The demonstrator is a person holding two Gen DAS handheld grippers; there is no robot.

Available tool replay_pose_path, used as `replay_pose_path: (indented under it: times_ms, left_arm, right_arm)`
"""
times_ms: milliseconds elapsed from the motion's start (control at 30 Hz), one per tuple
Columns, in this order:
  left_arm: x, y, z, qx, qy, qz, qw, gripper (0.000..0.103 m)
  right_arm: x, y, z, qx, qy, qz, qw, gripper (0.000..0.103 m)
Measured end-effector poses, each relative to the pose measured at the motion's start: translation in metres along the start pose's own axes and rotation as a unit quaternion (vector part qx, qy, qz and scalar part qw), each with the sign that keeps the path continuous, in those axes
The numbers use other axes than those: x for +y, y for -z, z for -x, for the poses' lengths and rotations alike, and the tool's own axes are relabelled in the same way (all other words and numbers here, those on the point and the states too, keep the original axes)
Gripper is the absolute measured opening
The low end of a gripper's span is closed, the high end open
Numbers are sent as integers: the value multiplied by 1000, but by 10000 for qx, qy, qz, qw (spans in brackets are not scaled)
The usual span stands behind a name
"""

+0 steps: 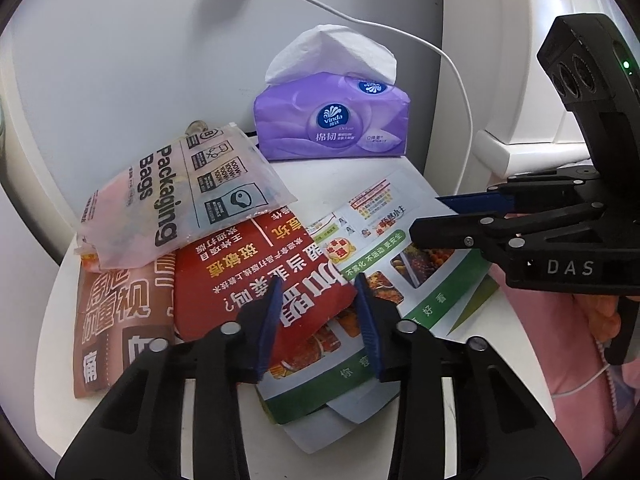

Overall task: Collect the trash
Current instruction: 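Close the left gripper on the red and green printed flyer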

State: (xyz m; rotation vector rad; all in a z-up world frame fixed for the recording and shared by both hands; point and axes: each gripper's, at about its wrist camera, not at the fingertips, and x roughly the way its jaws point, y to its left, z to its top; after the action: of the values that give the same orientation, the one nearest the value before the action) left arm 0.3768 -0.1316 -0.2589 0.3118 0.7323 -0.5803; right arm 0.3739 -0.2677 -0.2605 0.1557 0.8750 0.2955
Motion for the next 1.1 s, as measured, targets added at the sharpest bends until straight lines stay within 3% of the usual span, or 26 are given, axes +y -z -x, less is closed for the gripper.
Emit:
replay_pose_path:
  times_ms: [233,267,733,1100]
  left_arm:
    - [-4,-2,0,-41,94,-36,9999,11]
    - [-5,-3,0,-58,98,-40,9999,2]
    - [-4,-14,32,-334,61,-7,9994,0]
    - [-22,-23,87,-538,41,120,9985,0]
  right_arm:
    - [-3,0,4,-87,-18,-52,9999,11]
    - [-4,0,5,-119,-6,-41,9999,11]
    - [1,-6,29,-391,29,-33,9992,5]
    - [20,-10,87,-690,-115,160,9974,4]
